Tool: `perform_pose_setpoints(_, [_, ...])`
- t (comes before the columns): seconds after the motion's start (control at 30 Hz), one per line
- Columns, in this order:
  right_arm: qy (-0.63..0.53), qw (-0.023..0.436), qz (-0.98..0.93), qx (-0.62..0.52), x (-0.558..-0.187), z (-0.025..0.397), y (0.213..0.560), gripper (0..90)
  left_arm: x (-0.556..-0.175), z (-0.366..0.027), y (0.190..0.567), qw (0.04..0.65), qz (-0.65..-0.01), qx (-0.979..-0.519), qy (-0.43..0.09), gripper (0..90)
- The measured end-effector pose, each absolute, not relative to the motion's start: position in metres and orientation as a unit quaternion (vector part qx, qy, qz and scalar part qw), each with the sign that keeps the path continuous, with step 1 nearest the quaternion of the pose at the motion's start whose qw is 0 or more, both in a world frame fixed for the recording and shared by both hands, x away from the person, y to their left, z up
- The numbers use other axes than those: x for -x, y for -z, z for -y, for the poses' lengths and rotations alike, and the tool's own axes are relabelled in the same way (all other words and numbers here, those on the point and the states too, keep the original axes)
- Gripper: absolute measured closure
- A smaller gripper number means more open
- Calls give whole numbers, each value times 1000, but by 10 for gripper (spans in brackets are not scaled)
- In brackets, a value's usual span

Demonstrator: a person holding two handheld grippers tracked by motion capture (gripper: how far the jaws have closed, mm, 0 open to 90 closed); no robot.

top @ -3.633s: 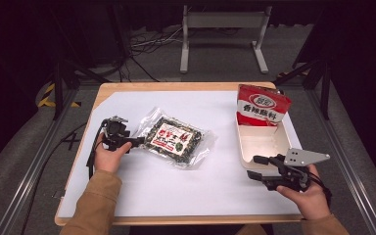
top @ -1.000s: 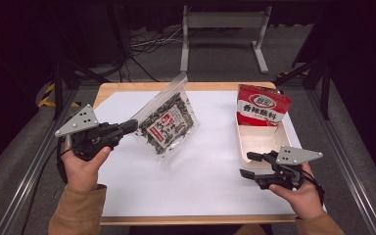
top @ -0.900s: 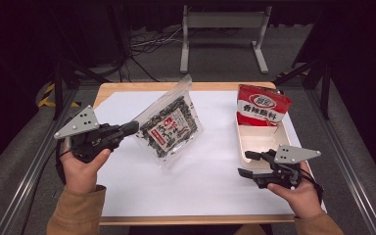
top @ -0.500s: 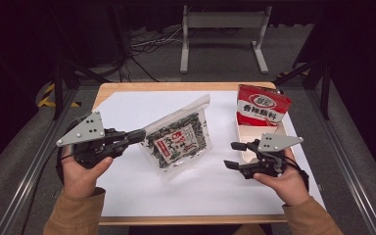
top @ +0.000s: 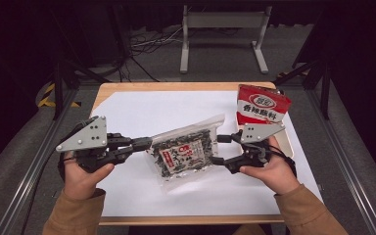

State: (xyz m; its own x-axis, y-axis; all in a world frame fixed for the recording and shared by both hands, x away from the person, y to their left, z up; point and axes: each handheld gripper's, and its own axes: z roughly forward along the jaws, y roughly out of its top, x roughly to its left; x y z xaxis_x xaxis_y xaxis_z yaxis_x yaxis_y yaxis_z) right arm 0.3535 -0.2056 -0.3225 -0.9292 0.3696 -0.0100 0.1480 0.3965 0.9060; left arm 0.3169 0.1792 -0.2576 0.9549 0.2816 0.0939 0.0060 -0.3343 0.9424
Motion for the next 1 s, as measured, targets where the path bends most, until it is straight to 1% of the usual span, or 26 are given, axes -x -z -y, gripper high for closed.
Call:
perform_pose_setpoints(0.13, [-533,97,-828,-144,-352,197,318,323,-318,-178,258,578,-81,-805,-108,893])
perform_pose_setpoints(0.27, [-542,97,-825,-125,-352,191,315,420,-318,-175,258,578,-72,-806,-107,893])
perform_pose_setpoints(0.4, [-544,99,-826,-111,-351,186,312,468,-318,-172,260,578,-69,-806,-106,892])
perform_pose_setpoints(0.53, [-545,112,-826,-96,-347,180,310,516,-319,-169,260,583,-60,-803,-107,892])
perform_pose_setpoints(0.6, [-536,90,-832,-114,-346,179,309,530,-319,-170,260,583,-61,-803,-107,892])
perform_pose_setpoints(0.77, [-532,88,-837,-96,-345,180,309,634,-319,-172,260,590,-68,-798,-104,892])
perform_pose_setpoints(0.8, [-530,77,-839,-101,-344,180,308,646,-319,-173,261,589,-69,-798,-106,892])
perform_pose_setpoints(1.0, [-523,40,-844,-115,-342,180,309,667,-319,-174,262,590,-74,-797,-103,891])
